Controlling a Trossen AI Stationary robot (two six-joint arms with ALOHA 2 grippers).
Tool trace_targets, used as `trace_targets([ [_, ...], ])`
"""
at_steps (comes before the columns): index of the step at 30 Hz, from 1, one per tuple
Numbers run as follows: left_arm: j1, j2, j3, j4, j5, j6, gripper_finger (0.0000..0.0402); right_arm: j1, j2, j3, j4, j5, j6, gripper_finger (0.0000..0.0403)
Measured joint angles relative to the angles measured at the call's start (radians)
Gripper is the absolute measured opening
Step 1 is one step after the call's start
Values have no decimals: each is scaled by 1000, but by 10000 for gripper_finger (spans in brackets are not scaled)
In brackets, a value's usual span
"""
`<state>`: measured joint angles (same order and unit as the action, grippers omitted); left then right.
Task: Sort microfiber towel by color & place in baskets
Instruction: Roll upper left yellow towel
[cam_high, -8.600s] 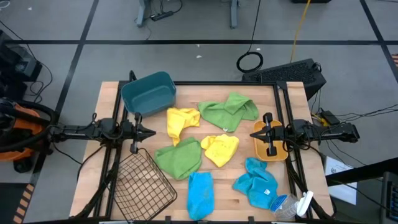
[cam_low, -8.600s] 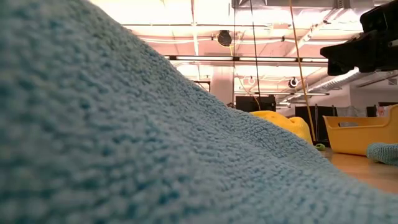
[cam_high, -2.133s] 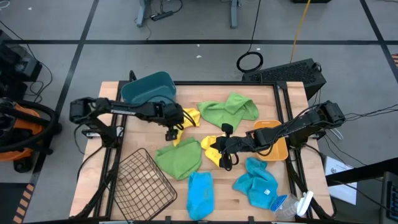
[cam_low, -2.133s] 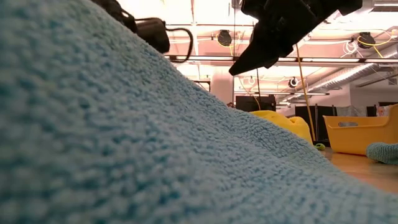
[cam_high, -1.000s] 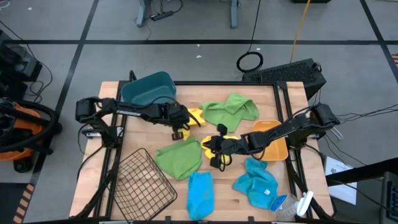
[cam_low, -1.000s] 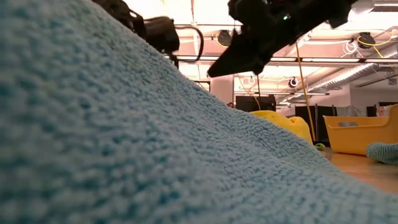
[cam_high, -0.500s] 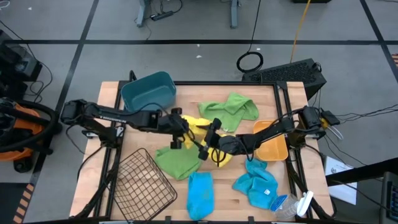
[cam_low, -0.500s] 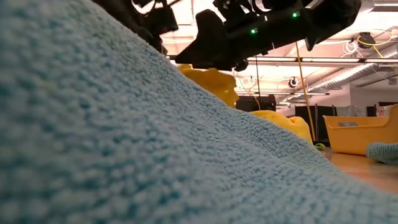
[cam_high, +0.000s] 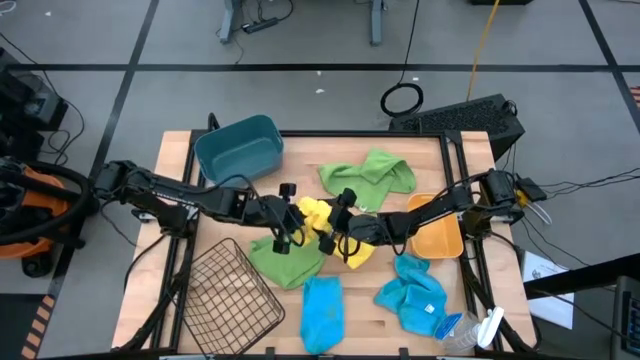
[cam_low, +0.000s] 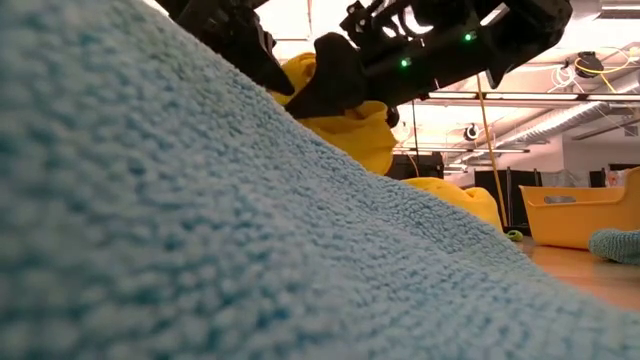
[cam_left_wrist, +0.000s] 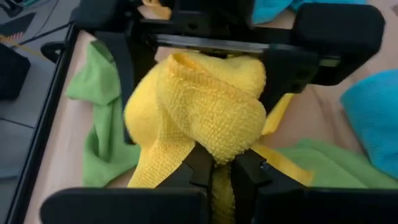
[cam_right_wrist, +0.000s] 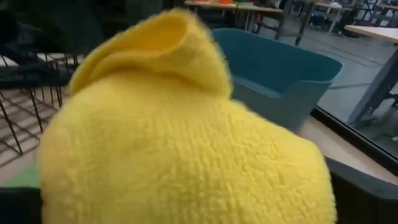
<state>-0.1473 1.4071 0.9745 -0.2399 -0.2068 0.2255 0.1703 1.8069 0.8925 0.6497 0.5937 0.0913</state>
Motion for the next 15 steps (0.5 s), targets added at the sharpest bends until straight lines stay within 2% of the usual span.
trace_targets([
  [5, -19, 0, 0, 9, -1, -4, 32, 0, 0, 0, 29, -73, -20, 234],
  [12, -56, 0, 0, -5, 11, -87, 76, 7, 1, 0, 24, -88, -47, 30],
  [13, -65, 0, 0, -13, 17, -102, 86, 10, -1, 0, 23, -86, -65, 17],
  [15, -84, 0, 0, -38, 33, -121, 111, 13, -8, 0, 14, -72, -79, 18],
])
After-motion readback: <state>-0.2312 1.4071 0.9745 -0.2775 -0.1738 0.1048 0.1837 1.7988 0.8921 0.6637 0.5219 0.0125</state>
